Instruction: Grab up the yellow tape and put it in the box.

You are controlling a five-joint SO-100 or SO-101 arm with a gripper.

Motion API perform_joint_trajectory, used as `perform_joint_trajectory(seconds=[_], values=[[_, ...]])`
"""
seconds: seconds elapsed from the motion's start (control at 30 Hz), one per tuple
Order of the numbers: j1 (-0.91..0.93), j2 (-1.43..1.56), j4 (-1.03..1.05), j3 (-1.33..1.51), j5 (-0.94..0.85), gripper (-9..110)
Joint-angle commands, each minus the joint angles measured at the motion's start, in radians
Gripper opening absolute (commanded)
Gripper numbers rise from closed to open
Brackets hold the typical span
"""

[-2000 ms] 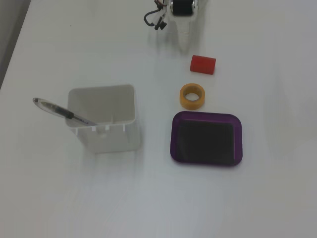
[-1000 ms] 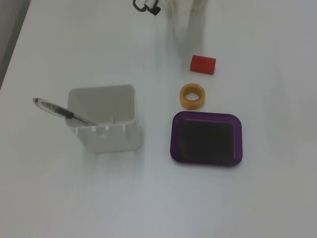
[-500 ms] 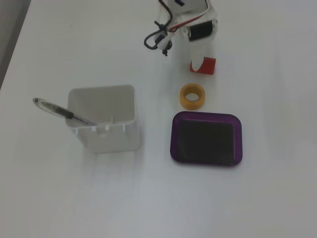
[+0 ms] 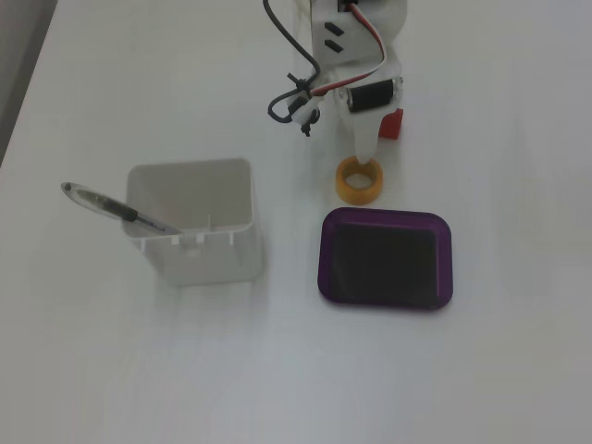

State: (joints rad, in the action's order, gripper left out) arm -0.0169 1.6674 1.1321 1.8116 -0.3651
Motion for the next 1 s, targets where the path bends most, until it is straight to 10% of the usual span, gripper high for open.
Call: perform_joint_trajectory(seconds=[0.0,0.97], values=[[0.006,-0.009,-0.032,-0.035,0.008,15],[-0.008,0.138,0.040,-0.209,0.008,-1]])
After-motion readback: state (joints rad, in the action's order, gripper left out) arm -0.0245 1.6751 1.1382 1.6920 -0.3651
